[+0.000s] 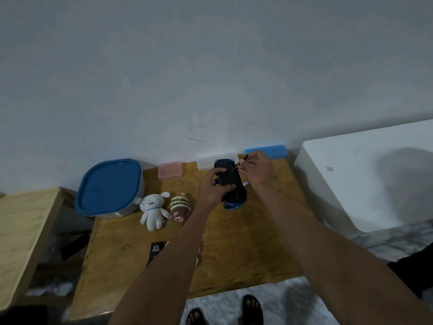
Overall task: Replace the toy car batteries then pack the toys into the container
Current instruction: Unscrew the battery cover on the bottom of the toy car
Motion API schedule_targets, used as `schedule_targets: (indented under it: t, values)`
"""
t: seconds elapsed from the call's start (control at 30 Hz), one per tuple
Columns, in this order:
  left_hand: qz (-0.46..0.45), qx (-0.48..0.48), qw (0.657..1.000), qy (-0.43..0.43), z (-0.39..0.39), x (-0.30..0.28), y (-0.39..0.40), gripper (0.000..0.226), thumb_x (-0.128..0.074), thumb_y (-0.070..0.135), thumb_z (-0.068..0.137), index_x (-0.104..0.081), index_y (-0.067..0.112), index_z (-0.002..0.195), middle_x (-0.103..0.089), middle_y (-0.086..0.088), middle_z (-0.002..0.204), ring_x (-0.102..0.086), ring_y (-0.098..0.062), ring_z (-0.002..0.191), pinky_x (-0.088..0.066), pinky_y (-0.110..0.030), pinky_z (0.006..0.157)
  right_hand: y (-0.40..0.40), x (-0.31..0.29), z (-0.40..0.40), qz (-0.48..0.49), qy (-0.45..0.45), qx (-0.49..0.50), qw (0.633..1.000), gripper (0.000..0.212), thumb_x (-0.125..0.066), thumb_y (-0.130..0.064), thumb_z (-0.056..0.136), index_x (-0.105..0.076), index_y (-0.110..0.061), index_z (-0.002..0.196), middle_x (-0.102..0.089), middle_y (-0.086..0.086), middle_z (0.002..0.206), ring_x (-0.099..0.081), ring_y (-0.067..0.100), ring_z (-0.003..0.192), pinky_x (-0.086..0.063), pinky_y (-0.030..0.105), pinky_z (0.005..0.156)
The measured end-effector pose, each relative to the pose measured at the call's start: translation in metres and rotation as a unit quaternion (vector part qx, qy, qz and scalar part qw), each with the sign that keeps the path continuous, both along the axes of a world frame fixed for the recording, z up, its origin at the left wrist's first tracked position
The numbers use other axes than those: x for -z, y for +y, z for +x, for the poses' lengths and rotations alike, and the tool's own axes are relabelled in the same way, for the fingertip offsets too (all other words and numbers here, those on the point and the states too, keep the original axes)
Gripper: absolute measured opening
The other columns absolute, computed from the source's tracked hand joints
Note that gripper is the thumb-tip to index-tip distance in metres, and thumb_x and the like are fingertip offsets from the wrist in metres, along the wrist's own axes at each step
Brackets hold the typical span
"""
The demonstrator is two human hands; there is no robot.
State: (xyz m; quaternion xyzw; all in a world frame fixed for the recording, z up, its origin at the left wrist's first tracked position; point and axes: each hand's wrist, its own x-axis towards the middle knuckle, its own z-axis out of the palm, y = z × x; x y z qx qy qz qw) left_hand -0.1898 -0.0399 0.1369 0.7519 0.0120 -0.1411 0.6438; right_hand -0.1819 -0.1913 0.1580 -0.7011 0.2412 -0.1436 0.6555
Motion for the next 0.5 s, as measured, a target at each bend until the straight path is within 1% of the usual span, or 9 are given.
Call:
schedule_targets:
  t: [0.13, 0.27, 0.4, 0.5]
  values:
    - [-0.008, -0.002, 1.000, 0.005, -0.0008, -0.0018, -0.0029, 0.053, -0.085, 0.001, 0.074, -0.062, 0.023, 0.117, -0.069, -0.012, 0.118, -0.069, -0.029, 0.104, -0.063, -0.052, 0.075, -0.0022, -0.0017, 0.0009, -0.019, -0.002, 0.003, 1.000, 0.024, -0.070, 0.000, 0.089, -0.058, -0.019, 0.083, -0.070, 0.012, 0.085, -0.074, 0.024, 0.077, -0.063, 0.041, 0.074]
    - [-0.013, -0.002, 1.000, 0.015, -0.0012, -0.0033, -0.0051, 0.053, -0.085, 0.001, 0.075, -0.062, 0.022, 0.118, -0.070, -0.013, 0.117, -0.069, -0.030, 0.104, -0.063, -0.052, 0.072, -0.0037, -0.0020, 0.0002, -0.071, -0.014, -0.009, 0.997, 0.018, -0.071, -0.002, 0.089, -0.060, -0.016, 0.087, -0.071, 0.011, 0.083, -0.074, 0.022, 0.075, -0.064, 0.042, 0.071]
    - [-0.020, -0.007, 1.000, 0.022, -0.0014, -0.0067, -0.0072, 0.052, -0.085, 0.001, 0.075, -0.062, 0.022, 0.117, -0.070, -0.014, 0.117, -0.070, -0.030, 0.103, -0.063, -0.051, 0.069, -0.0031, -0.0035, 0.0010, -0.128, -0.030, -0.033, 0.991, 0.015, -0.072, -0.007, 0.090, -0.062, -0.017, 0.094, -0.070, 0.004, 0.086, -0.073, 0.019, 0.081, -0.063, 0.043, 0.073]
    - [-0.024, -0.011, 0.999, 0.022, -0.0015, -0.0078, -0.0074, 0.052, -0.085, 0.002, 0.075, -0.062, 0.021, 0.117, -0.070, -0.013, 0.117, -0.070, -0.030, 0.103, -0.063, -0.052, 0.069, -0.0028, -0.0043, 0.0021, -0.165, -0.034, -0.054, 0.984, 0.015, -0.071, -0.009, 0.090, -0.063, -0.017, 0.099, -0.071, 0.003, 0.089, -0.071, 0.018, 0.086, -0.062, 0.043, 0.074]
